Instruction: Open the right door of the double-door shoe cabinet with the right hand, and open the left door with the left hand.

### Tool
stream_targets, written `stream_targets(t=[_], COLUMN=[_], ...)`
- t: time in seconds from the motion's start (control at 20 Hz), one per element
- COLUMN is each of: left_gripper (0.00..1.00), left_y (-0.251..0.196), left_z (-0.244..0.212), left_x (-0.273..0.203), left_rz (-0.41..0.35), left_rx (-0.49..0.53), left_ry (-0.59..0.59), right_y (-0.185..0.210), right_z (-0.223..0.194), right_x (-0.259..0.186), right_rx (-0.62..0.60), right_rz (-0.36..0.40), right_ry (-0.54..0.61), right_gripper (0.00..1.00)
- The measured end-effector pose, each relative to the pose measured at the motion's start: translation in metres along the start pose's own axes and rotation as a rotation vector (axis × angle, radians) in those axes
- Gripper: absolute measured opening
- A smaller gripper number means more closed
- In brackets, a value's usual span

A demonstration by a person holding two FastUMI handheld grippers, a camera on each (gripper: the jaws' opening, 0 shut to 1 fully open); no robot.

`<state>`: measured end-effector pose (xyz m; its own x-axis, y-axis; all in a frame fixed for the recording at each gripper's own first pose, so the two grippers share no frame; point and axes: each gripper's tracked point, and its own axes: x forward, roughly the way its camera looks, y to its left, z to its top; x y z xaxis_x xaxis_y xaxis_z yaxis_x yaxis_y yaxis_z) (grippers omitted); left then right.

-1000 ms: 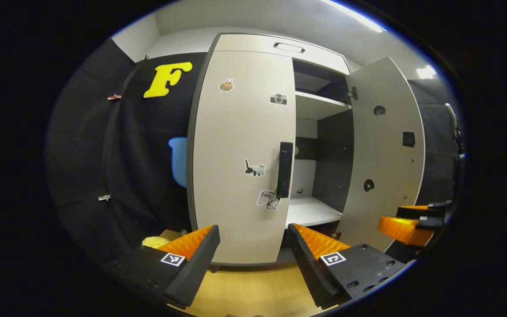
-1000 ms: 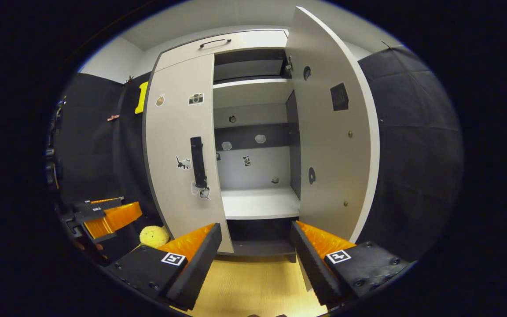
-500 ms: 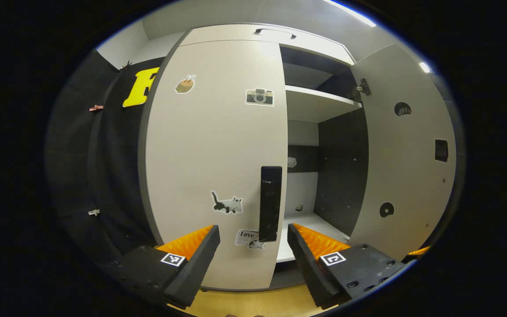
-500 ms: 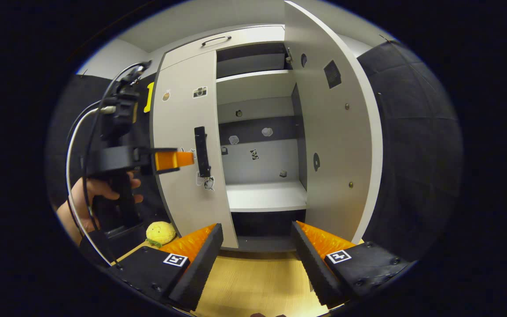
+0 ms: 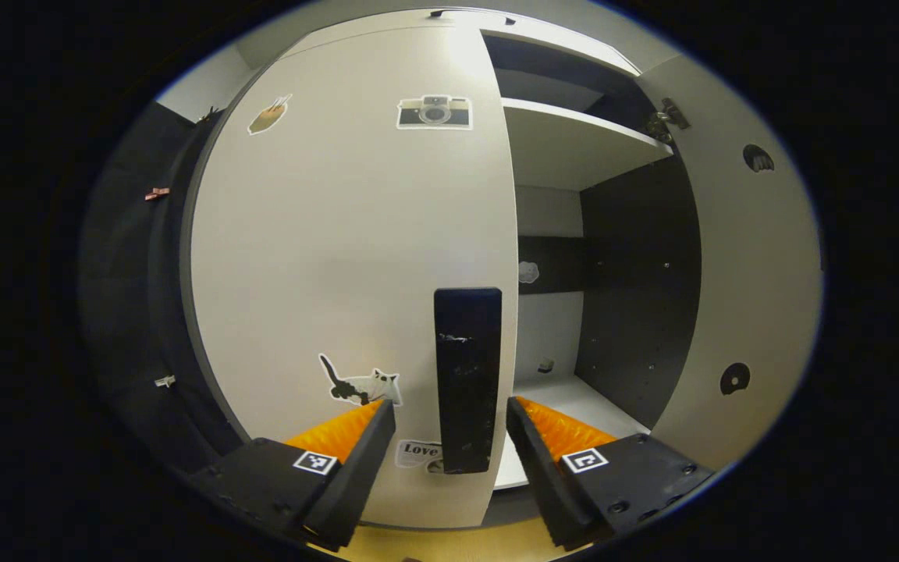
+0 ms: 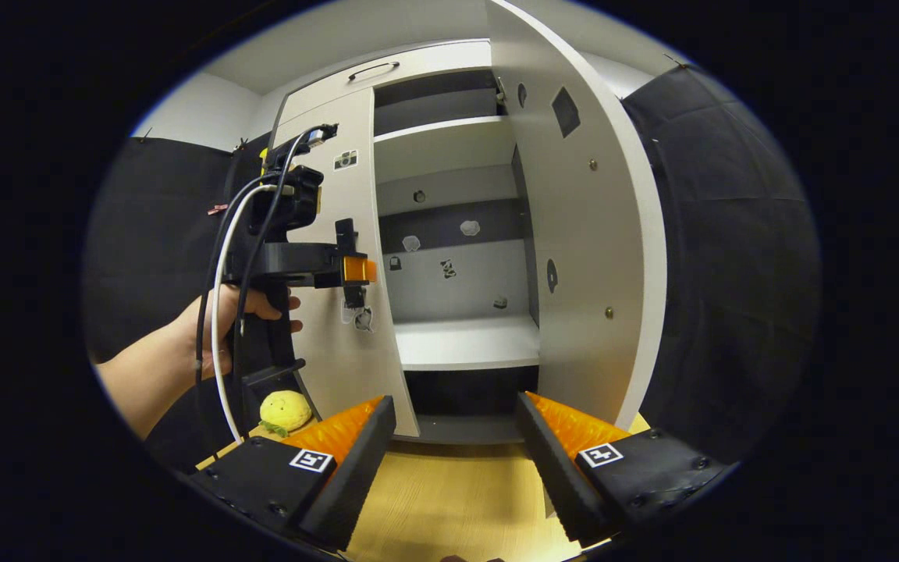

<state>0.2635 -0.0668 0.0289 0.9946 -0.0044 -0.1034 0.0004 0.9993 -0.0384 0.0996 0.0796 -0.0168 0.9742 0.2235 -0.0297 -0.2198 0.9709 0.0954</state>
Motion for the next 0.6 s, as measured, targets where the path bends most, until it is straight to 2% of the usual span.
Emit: stream_targets(t=[0.05, 0.1, 0.2, 0.25, 0.3, 0.35, 0.55, 0.6], left_gripper=[0.83, 0.71, 0.58, 0.54, 0.42, 0.35, 0.27, 0.21], left_y=[-0.0002, -0.0009, -0.002, -0.0063, -0.0081, -0.0074, -0.0078, -0.0077], left_z=[0.0012, 0.0022, 0.0043, 0.0043, 0.0044, 0.0037, 0.0003, 0.0], left_x=[0.0016, 0.0027, 0.0026, 0.0028, 0.0004, 0.0033, 0.0019, 0.0038], left_rz=[0.006, 0.013, 0.019, 0.004, 0.003, 0.003, -0.006, -0.01], left_rx=[-0.004, -0.005, -0.009, -0.016, -0.03, -0.037, -0.021, -0.024], left_ry=[-0.001, -0.003, -0.012, -0.014, -0.017, -0.018, -0.001, -0.004], right_y=[-0.001, -0.0024, -0.0006, 0.0003, -0.0001, 0.0006, 0.0011, 0.0029], right_z=[0.0, 0.0, 0.0008, -0.0014, -0.0036, -0.0044, -0.0064, -0.0062], right_x=[0.0001, -0.0002, 0.0013, 0.0022, 0.0017, 0.0024, 0.0021, 0.001], right_rx=[-0.004, -0.007, -0.004, -0.002, 0.0, 0.003, -0.007, -0.008], right_rz=[-0.001, -0.003, 0.004, 0.009, 0.013, 0.016, 0.018, 0.025], right_ry=[0.0, -0.001, -0.001, 0.006, 0.012, 0.018, 0.042, 0.042], right_gripper=[0.98, 0.98, 0.98, 0.98, 0.99, 0.98, 0.98, 0.98])
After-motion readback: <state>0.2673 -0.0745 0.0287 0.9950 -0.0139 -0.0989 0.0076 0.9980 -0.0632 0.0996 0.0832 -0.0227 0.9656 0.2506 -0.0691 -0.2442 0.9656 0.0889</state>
